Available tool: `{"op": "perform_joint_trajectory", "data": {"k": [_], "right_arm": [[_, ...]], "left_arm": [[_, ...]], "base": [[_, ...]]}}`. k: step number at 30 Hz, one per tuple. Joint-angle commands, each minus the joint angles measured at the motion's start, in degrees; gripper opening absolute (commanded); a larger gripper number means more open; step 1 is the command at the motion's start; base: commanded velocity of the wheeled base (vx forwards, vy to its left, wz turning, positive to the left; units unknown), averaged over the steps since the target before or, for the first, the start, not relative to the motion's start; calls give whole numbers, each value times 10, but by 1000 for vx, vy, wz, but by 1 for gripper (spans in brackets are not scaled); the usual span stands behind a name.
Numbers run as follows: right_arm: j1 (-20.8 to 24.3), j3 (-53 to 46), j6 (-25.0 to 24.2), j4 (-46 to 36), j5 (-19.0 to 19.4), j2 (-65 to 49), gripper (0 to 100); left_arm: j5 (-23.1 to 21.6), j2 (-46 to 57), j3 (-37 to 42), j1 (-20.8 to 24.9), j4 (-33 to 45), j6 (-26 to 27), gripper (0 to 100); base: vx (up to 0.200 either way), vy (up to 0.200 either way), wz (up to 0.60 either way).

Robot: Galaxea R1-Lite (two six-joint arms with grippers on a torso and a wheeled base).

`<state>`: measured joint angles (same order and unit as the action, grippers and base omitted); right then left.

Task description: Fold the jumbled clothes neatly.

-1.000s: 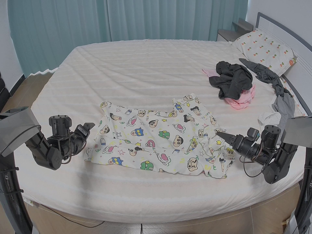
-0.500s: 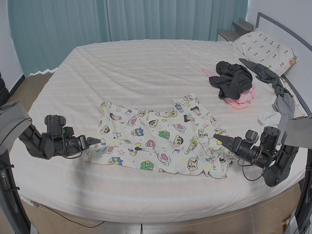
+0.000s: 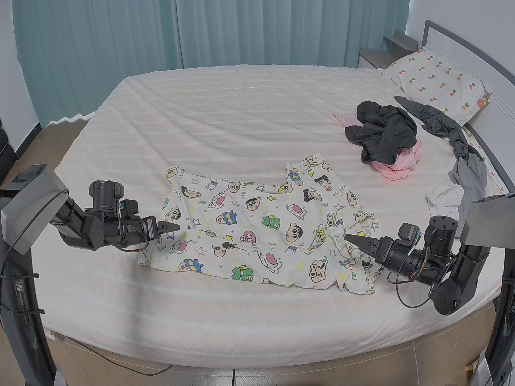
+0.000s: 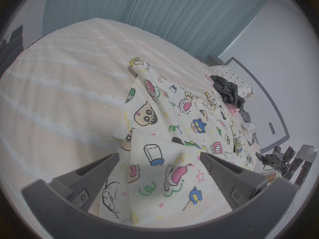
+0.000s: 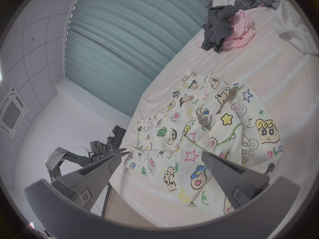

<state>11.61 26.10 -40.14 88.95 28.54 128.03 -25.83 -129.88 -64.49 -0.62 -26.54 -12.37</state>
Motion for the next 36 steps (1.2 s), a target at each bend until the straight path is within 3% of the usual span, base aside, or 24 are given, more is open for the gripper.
{"op": "perform_joint_trajectory", "data": {"k": [1, 17, 18, 36], "right_arm": [[1, -1, 2, 9, 0, 4, 100], [3, -1, 5, 9, -1, 6, 100], [3, -1, 5, 9, -1, 6, 100], [3, -1, 6, 9, -1, 8, 100]], "left_arm": [[3, -31, -15, 1, -1, 0, 100], [1, -28, 2, 11, 0, -5, 100], [1, -28, 3, 11, 0, -5, 0], [3, 15, 39, 10, 1, -11, 0]], "base": [[0, 0, 0], [0, 0, 0], [0, 0, 0], [0, 0, 0]]}}
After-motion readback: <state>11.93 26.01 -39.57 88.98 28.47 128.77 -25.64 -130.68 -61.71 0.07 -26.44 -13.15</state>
